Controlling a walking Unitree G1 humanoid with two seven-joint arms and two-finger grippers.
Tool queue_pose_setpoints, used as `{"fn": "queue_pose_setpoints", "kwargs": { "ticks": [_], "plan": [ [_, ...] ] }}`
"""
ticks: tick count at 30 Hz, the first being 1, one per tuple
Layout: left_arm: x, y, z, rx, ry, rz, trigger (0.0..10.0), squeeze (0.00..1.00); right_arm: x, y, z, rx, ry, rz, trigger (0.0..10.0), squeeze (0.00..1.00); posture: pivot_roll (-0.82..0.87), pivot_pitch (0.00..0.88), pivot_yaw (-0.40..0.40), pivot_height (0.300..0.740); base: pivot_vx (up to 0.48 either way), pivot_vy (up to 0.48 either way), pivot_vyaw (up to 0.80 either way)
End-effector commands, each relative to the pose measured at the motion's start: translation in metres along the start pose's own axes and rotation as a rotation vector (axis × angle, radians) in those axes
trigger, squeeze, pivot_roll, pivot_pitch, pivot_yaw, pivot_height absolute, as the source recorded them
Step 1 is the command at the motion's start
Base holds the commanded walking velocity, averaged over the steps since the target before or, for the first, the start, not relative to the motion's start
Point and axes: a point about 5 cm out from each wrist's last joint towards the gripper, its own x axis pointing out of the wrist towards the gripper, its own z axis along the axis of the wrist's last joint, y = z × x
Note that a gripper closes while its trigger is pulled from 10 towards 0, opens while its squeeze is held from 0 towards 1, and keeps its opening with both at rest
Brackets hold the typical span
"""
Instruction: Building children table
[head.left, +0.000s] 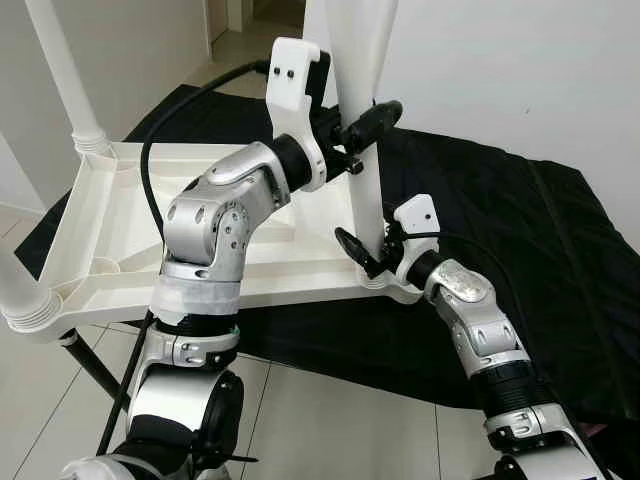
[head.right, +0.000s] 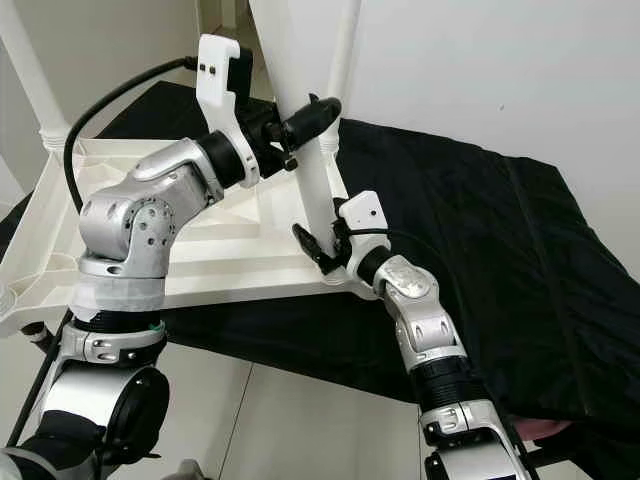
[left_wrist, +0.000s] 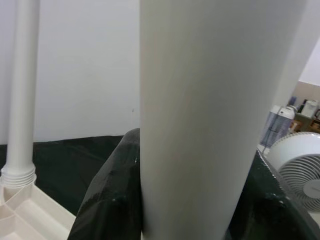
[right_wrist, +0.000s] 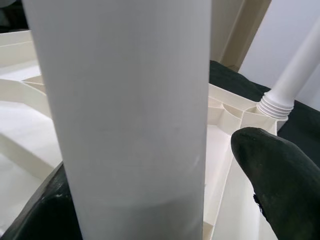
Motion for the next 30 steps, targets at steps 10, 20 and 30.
{"fn": "queue_pose_setpoints", "kwargs": {
  "ticks": [10,20,30],
  "plan": [
    [0.012,0.004,0.011,0.001,0.004,0.102,10.0,0.00,0.008,0.003,0.002,0.015,-0.007,-0.046,10.0,0.00,0.02,0.000,-0.052,0.740,0.000,0.000,0.00],
    [0.022,0.006,0.024,0.091,0.004,0.231,10.0,0.00,0.021,0.017,0.005,0.040,-0.026,-0.075,10.0,0.00,0.02,0.000,-0.057,0.740,0.000,0.000,0.00],
    [0.032,-0.002,0.031,0.099,-0.010,0.302,10.0,0.00,0.043,0.019,0.011,0.080,-0.011,-0.310,10.0,0.00,0.02,0.000,-0.064,0.740,0.000,0.000,0.00]
  ]
}}
